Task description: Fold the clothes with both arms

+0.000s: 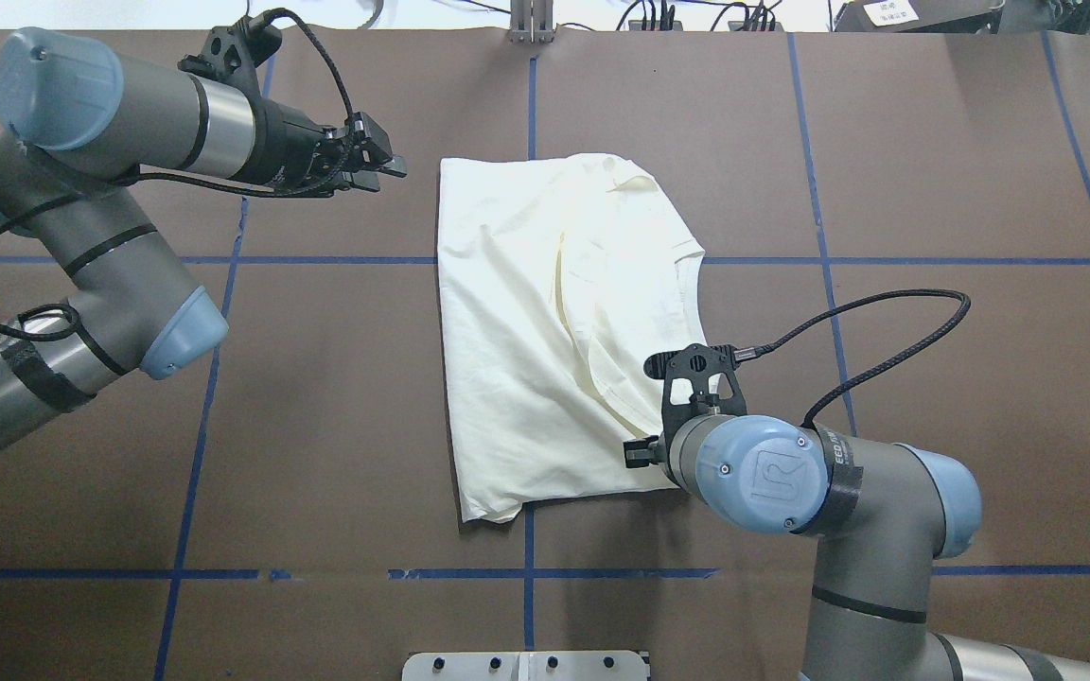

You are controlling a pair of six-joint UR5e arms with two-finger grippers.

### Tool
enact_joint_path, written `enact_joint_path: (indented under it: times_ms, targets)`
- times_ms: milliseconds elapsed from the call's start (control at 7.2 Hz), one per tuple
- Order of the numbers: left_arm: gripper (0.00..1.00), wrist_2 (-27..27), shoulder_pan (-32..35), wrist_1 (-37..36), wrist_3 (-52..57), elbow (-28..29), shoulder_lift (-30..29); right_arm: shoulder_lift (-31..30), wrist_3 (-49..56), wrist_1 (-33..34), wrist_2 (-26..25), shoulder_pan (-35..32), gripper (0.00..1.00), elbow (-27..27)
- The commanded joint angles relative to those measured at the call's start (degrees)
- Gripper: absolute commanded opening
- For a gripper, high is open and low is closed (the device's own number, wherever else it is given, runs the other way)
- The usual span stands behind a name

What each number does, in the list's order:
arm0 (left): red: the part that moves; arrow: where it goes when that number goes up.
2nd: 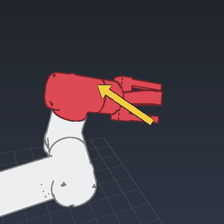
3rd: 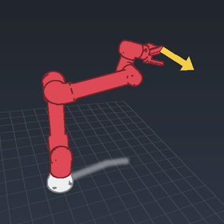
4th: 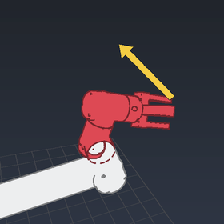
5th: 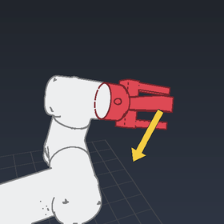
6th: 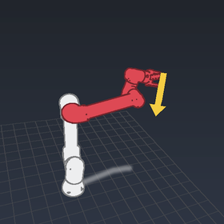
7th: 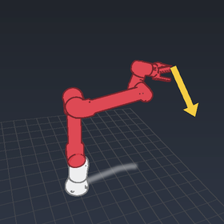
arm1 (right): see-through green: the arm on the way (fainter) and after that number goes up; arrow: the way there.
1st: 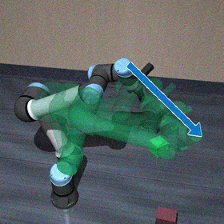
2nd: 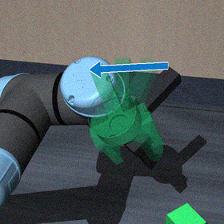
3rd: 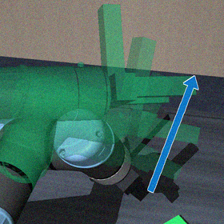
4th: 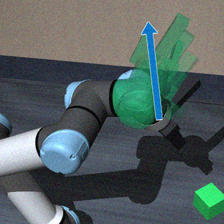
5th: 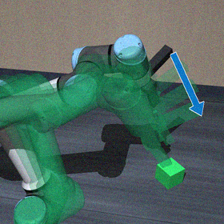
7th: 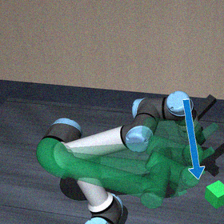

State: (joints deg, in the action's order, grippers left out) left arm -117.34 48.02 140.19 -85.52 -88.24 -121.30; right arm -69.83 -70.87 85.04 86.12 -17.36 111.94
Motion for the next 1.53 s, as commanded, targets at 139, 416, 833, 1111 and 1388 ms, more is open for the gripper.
enact_joint_path:
  times_ms: [139, 416, 833, 1111, 1388]
  targets:
    - [0.47, 0.0, 0.0, 0.0, 0.0, 0.0, 0.0, -7.1, 3.4, -0.4, 2.1, -2.8, 0.00, 3.8]
    - [0.47, 0.1, 0.0, 0.0, 0.0, 0.0, 0.0, -12.4, 1.2, -0.6, 1.5, -1.1, 0.00, 6.8]
    - [0.47, 0.1, -0.1, 0.0, 0.0, 0.1, 0.0, -11.7, -1.8, -0.6, 1.7, 0.1, 0.39, 6.6]
    - [0.46, -0.2, 0.8, 0.0, 0.1, -1.0, 0.0, -9.2, -6.1, -0.6, 1.5, -1.2, 0.43, 6.5]
    - [0.46, -7.5, 6.5, -1.3, 0.5, -2.4, 0.7, -9.0, -26.1, -1.3, 1.4, -1.7, 0.50, 6.4]
